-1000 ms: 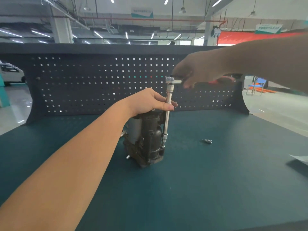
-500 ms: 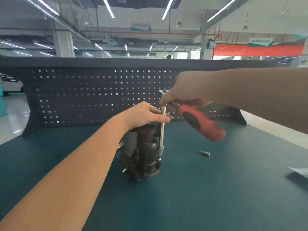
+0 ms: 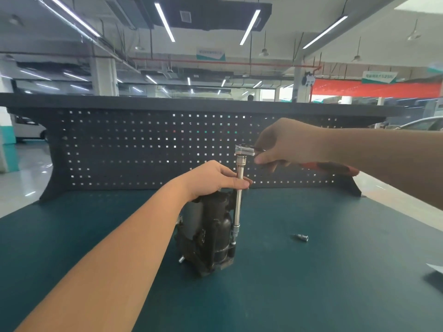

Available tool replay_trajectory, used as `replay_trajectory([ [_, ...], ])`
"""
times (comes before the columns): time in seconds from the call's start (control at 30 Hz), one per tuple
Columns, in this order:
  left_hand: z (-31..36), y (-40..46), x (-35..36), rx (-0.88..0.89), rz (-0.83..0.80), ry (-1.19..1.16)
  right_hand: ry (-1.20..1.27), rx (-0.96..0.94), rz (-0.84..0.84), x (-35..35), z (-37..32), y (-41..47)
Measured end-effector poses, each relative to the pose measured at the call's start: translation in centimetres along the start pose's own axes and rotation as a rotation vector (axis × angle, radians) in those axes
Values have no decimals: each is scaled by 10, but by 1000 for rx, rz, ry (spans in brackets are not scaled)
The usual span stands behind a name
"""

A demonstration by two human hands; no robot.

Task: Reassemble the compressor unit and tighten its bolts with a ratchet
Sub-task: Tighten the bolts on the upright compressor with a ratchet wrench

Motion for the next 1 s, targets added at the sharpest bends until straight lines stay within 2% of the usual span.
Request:
replay_trajectory([
  [0.07,-1,2,0,-10,8,6,29,33,-1,-4,1,-5],
  [0.23,-2,4,3,-14,3,11,603,327,-242,12,11,-17],
  [0.4,-2,5,2,-13,-1,-14,817,509,-374,29,11,-20],
  [0.57,-2,7,4,-12,29,-22,777,558,-293,32,11,-14],
  [0.67,0,9,5,19,36,-6,693,497,-184,26,5,-13],
  [0.73,0,10,5,37,46,10,729,455,-124,25,-5,-17],
  [0.8,1,10,3,43,69,-1,800,413,-117,30,-19,-22],
  [0.9,0,13,-1,41,117,5,782,373,-131,37,-30,-24],
  [1.0,3,11,1,61,88,-7,534,374,-142,24,-24,-22],
])
Point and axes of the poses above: each hand's wrist, its own y-axis towards the middle knuckle, its own x-axis out of the palm, z = x × y, the point moved 9 cm from there along y, towards the middle knuckle, and after that the axes turned 4 degrees about -y, right-handed, at the moved point
